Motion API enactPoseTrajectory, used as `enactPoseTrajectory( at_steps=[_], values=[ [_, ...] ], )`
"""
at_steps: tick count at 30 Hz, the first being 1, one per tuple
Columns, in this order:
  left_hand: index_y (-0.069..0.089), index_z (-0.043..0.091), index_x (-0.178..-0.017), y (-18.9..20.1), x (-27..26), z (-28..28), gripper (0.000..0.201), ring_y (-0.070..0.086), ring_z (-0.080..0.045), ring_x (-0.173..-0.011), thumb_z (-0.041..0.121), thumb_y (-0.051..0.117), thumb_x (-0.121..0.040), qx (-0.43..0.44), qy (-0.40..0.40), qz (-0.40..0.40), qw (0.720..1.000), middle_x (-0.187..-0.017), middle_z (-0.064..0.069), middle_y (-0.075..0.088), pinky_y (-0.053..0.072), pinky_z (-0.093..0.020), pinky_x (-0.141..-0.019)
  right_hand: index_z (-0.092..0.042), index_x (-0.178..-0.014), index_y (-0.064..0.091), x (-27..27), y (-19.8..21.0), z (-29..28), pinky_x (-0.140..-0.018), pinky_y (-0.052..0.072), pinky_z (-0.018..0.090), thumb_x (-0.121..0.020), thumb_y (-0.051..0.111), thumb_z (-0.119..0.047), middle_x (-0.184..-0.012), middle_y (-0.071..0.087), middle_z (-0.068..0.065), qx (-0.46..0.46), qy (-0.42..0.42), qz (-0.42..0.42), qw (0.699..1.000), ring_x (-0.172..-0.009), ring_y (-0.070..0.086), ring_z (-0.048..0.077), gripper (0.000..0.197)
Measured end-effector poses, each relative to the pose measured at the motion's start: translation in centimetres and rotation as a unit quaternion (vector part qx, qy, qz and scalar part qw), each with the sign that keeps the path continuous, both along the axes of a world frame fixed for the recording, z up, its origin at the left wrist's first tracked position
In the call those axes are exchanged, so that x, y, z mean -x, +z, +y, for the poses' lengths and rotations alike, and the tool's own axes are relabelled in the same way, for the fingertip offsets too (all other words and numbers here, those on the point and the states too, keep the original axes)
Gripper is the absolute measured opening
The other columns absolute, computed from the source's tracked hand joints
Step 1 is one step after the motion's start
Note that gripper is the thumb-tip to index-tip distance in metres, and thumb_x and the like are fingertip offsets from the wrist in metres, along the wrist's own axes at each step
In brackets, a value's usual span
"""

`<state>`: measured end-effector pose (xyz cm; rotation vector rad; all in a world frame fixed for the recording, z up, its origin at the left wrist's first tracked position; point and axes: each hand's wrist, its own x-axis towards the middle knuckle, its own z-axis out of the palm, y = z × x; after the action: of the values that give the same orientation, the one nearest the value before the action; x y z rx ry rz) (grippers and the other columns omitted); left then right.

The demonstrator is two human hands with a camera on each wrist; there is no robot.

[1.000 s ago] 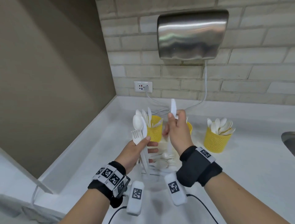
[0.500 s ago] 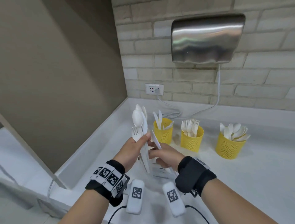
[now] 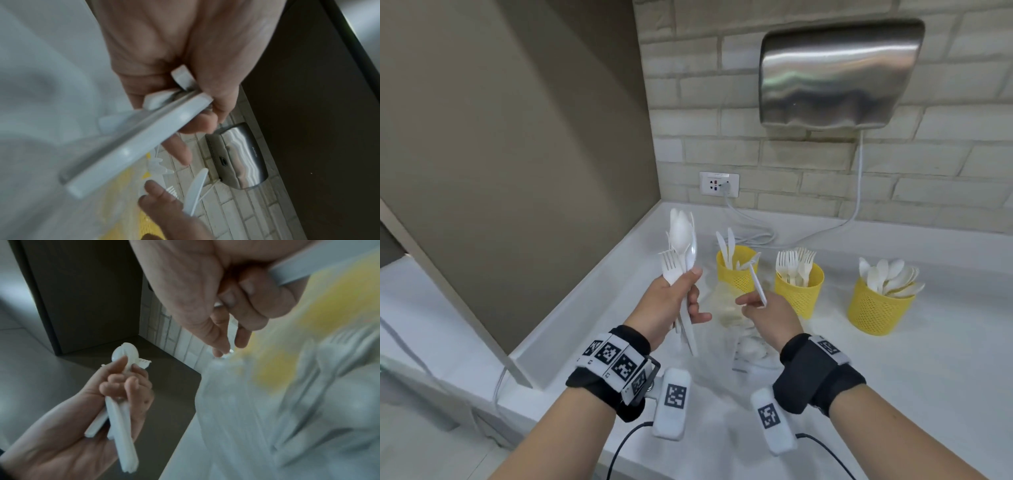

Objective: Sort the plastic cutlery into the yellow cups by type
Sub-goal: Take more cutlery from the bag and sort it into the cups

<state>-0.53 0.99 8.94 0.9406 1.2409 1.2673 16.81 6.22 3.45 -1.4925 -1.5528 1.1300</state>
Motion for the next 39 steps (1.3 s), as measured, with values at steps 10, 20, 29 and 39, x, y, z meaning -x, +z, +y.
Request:
enactPoseTrajectory(
  at_steps=[10, 20, 29, 39],
  values=[
    [0.057, 0.005, -0.107, -0.3, -4.2, 1.4, 0.02, 0.044, -0.011, -0.046, 0.019, 0.061, -0.093, -0.018, -0.067, 0.063, 0.996, -0.06, -0.001, 0.045, 0.06, -0.04, -0.062, -0.015, -0.087, 0.07, -0.1, 5.3, -0.6, -0.085, 0.049, 0.026, -0.077, 0.075, -0.042, -0.09, 0.069, 0.0, -0.086, 0.004, 0.171, 0.981, -0.089, 0.065, 0.011, 0.03],
    [0.062, 0.017, -0.116, -1.4, -5.0, 1.0, 0.026, 0.052, -0.016, -0.056, 0.032, 0.056, -0.095, -0.016, -0.127, 0.021, 0.992, -0.072, -0.004, 0.056, 0.059, -0.05, -0.07, -0.003, -0.082, 0.07, -1.9, 6.0, -0.2, -0.053, 0.042, 0.007, -0.078, 0.078, -0.023, -0.059, 0.066, -0.012, -0.052, 0.043, 0.188, 0.98, -0.055, 0.061, -0.005, 0.021],
    [0.061, 0.014, -0.111, -1.0, -3.9, 1.1, 0.021, 0.071, -0.022, -0.079, 0.028, 0.052, -0.098, -0.031, -0.042, 0.064, 0.997, -0.091, -0.007, 0.073, 0.057, -0.052, -0.074, -0.019, -0.095, 0.036, -1.4, 6.6, 0.1, -0.062, 0.044, 0.027, -0.104, 0.033, -0.025, -0.071, 0.07, 0.0, -0.089, 0.004, 0.192, 0.977, -0.066, 0.057, 0.015, 0.011],
    [0.043, 0.026, -0.099, -3.4, -2.6, 1.2, 0.024, 0.059, -0.022, -0.065, 0.049, 0.049, -0.092, -0.117, 0.071, 0.467, 0.874, -0.069, 0.004, 0.059, 0.051, -0.037, -0.061, -0.023, -0.103, 0.058, -1.1, 7.9, -0.3, -0.038, 0.026, 0.02, -0.084, 0.066, -0.047, -0.054, 0.039, -0.01, -0.068, 0.025, 0.226, 0.972, -0.04, 0.032, 0.006, 0.032]
  ],
)
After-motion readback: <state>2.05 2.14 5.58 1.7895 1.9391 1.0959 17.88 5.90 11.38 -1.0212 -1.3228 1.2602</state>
